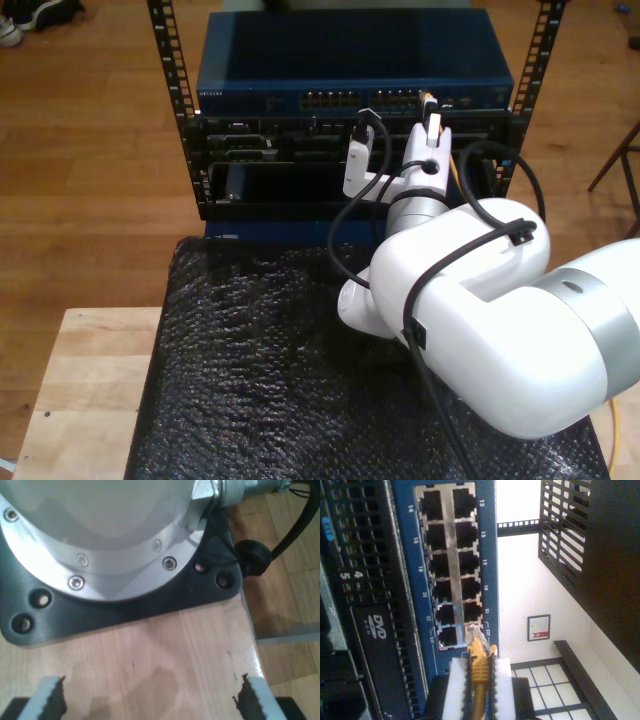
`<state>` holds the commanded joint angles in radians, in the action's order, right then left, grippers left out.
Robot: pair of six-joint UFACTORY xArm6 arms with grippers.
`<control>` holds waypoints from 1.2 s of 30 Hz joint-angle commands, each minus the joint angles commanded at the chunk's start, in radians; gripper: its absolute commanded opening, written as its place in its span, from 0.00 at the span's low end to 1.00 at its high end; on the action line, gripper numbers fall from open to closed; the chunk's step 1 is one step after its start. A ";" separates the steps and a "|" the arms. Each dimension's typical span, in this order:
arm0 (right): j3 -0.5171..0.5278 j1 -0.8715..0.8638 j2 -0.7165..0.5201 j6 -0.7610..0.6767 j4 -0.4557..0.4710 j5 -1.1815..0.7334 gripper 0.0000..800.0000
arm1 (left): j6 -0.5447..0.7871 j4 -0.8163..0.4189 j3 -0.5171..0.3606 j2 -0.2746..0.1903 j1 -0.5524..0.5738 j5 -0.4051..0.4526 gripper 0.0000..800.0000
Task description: Grab the cable and plug it in
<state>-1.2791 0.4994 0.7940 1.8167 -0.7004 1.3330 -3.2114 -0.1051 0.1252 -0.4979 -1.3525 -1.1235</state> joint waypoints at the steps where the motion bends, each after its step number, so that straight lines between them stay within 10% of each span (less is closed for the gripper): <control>1: 0.000 0.000 0.000 0.000 0.000 0.000 0.00 | 0.000 0.000 0.000 0.000 0.000 0.000 1.00; 36: -0.041 -0.005 0.021 0.002 0.000 -0.012 0.00 | 0.000 0.000 0.000 0.000 0.000 0.000 1.00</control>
<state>-1.3205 0.4948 0.8155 1.8182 -0.7004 1.3207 -3.2114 -0.1051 0.1252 -0.4979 -1.3525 -1.1235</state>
